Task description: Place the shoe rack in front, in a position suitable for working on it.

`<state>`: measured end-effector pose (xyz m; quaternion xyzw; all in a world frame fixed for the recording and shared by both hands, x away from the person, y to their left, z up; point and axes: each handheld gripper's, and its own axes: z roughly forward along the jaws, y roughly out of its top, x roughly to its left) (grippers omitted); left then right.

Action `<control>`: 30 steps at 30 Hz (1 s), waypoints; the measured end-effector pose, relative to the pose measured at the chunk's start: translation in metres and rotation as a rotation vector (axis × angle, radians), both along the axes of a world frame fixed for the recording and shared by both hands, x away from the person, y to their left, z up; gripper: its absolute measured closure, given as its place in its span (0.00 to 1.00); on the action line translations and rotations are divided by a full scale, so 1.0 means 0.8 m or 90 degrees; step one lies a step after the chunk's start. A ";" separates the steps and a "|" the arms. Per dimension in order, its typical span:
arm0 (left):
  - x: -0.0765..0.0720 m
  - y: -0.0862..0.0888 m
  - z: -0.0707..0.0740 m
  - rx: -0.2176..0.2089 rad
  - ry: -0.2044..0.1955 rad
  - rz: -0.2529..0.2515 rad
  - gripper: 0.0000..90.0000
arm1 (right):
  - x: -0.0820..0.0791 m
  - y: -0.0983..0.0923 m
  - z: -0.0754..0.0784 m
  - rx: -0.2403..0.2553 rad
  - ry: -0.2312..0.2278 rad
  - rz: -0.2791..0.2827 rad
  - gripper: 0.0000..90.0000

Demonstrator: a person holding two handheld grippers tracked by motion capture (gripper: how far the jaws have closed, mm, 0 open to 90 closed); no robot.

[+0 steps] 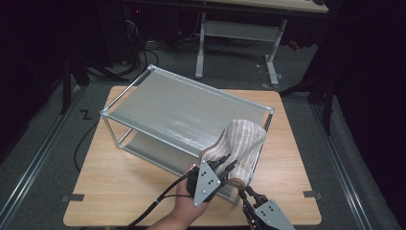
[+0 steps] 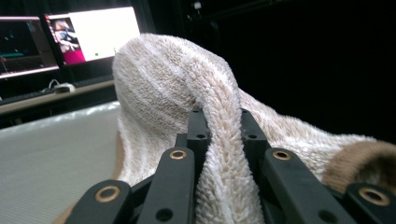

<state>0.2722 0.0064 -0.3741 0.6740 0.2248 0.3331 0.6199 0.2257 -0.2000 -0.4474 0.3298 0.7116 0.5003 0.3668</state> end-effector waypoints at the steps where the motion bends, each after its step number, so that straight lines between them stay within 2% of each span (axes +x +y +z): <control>1: -0.001 0.003 0.002 -0.009 -0.005 0.002 0.88 | 0.000 0.000 0.000 -0.001 0.001 0.000 0.87; 8: -0.009 0.028 0.018 -0.050 -0.052 0.012 0.88 | 0.000 0.000 0.000 -0.001 0.001 -0.001 0.87; 11: -0.013 0.044 0.023 -0.072 -0.073 0.016 0.88 | 0.000 0.000 0.000 0.000 0.000 0.000 0.87; 14: -0.019 0.063 0.025 -0.083 -0.090 0.020 0.88 | 0.000 0.000 0.000 0.000 -0.001 0.000 0.87; 16: -0.024 0.078 0.024 -0.089 -0.100 0.029 0.88 | 0.000 0.000 -0.001 0.002 -0.001 -0.002 0.87; 19: -0.032 0.113 0.023 -0.113 -0.109 0.053 0.88 | 0.002 -0.001 -0.001 0.004 -0.001 -0.003 0.87; 25: -0.045 0.173 0.021 -0.140 -0.127 0.094 0.88 | 0.003 -0.003 -0.001 0.005 0.002 -0.009 0.87; 28: -0.055 0.203 0.015 -0.134 -0.131 0.124 0.88 | 0.006 -0.005 -0.001 0.006 0.000 -0.012 0.87; 30: -0.061 0.214 0.009 -0.117 -0.135 0.143 0.88 | 0.007 -0.006 -0.001 0.008 0.003 -0.013 0.87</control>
